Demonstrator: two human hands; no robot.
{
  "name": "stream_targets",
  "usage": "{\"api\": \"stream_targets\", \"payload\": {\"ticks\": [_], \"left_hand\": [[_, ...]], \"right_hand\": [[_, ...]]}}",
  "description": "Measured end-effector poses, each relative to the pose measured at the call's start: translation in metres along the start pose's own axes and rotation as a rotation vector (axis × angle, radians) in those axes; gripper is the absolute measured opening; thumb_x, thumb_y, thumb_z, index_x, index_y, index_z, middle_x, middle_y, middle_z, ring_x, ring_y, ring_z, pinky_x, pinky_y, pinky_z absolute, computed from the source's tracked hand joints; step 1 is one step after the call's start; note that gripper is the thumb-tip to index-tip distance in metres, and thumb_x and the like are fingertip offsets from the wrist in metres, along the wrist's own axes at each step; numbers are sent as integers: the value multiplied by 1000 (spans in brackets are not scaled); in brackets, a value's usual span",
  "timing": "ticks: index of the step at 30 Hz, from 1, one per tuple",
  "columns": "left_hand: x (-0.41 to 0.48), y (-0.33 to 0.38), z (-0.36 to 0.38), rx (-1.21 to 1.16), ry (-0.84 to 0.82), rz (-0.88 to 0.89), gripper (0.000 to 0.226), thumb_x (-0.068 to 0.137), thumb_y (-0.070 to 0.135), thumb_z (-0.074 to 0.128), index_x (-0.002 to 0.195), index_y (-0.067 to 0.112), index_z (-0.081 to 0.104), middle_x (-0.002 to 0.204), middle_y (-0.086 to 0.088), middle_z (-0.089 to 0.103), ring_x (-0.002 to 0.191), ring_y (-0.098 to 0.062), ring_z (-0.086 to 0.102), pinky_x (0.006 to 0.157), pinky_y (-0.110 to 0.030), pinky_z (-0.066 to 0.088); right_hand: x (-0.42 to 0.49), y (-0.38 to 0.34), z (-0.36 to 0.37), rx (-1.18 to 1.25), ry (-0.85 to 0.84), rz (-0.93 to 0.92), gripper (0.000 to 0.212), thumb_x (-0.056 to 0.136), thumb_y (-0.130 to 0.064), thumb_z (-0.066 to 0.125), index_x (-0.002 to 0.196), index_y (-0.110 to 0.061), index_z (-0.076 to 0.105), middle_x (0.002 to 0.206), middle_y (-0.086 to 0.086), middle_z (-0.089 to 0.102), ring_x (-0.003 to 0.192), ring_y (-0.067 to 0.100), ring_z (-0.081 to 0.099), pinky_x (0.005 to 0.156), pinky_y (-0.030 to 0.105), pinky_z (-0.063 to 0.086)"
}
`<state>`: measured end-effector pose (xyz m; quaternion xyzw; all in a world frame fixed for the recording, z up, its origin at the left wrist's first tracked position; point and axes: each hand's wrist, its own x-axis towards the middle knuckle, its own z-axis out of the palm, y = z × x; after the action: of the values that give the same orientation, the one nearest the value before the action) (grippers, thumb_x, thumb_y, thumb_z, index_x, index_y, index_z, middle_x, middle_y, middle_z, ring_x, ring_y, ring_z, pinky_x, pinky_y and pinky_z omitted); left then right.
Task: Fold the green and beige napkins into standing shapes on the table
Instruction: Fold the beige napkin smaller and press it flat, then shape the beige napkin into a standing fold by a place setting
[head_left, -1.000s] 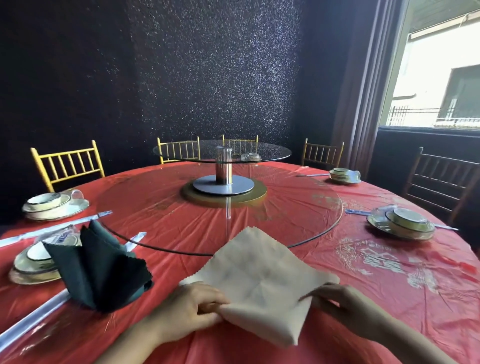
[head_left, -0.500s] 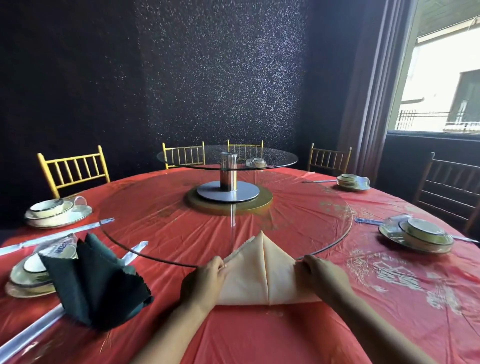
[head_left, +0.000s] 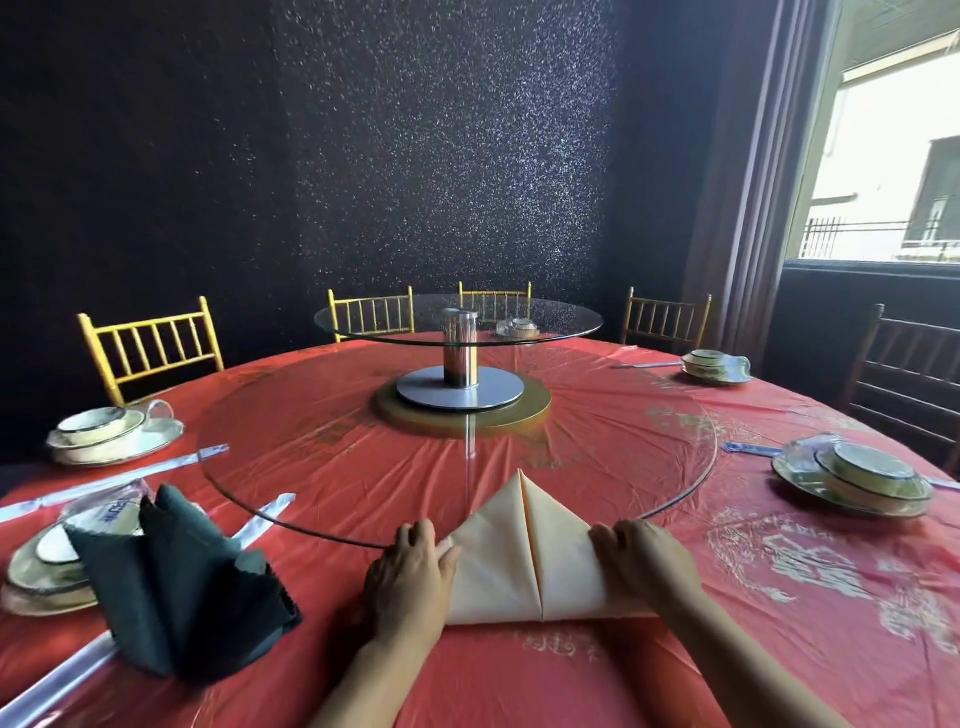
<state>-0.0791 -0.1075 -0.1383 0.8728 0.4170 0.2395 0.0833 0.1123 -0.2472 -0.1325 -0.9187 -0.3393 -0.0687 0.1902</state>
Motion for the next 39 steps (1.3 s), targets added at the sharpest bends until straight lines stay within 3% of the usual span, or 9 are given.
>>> {"api": "stream_targets", "payload": {"ticks": [6,12,18,26,30,33,34,36,39], "left_hand": [[-3,3,-13,-162,-145,27,12,93,32,45,91,21,41,111,0,58,104,-23,57,78,-31,42],[-37,7,-28,-120,-285,105,12,94,26,42,102,19,47,114,1,62,107,-21,57,79,-28,42],[-70,7,-33,-158,-279,172,13,94,27,42,102,23,52,112,4,59,105,-16,57,82,-27,43],[-79,9,-36,-53,-168,255,19,95,25,39,109,21,51,117,4,53,108,-18,53,87,-30,40],[-82,28,-35,-33,-46,568,52,86,50,23,117,27,58,126,9,56,119,-10,48,98,-22,35],[-91,30,-25,-29,-353,602,110,56,72,-14,147,20,19,157,5,9,144,-7,3,111,-20,-6],[-91,29,-23,-6,-376,601,113,52,71,-17,148,19,14,158,4,4,144,-6,-2,109,-19,-11],[-87,27,-17,14,-373,607,110,60,79,-12,148,18,14,158,2,5,144,-6,-2,107,-16,-15],[-87,25,-16,7,-336,638,102,61,61,-8,145,14,24,157,-3,14,144,-8,3,108,-15,-14]], "right_hand": [[-11,5,-3,-56,-19,-42,36,96,-42,36,91,-16,60,110,8,67,108,26,58,79,31,43],[-52,18,-15,-182,-77,-60,38,96,-44,33,96,-17,60,114,5,65,109,25,58,81,30,44],[-89,24,-29,-259,-54,-58,41,95,-48,32,62,-23,26,109,2,66,106,24,59,76,29,43],[-95,24,-27,-249,0,-81,29,94,-49,32,81,-24,35,105,1,67,103,22,60,74,29,44],[-94,26,-24,-261,20,-92,29,92,-49,37,79,-23,39,101,3,66,100,24,61,77,31,45],[-94,19,-20,-199,154,-237,26,84,-43,55,81,-18,61,85,4,67,82,28,66,67,37,52],[-95,12,-18,-161,196,-316,31,83,-43,53,87,-16,67,87,5,69,81,28,68,66,38,55],[-95,-8,-16,-39,123,-490,64,86,-55,26,119,-13,61,122,8,63,111,25,60,94,40,48],[-87,-31,-10,12,-198,-581,117,58,-79,-22,147,-16,20,155,2,15,144,14,11,112,18,1]]}}
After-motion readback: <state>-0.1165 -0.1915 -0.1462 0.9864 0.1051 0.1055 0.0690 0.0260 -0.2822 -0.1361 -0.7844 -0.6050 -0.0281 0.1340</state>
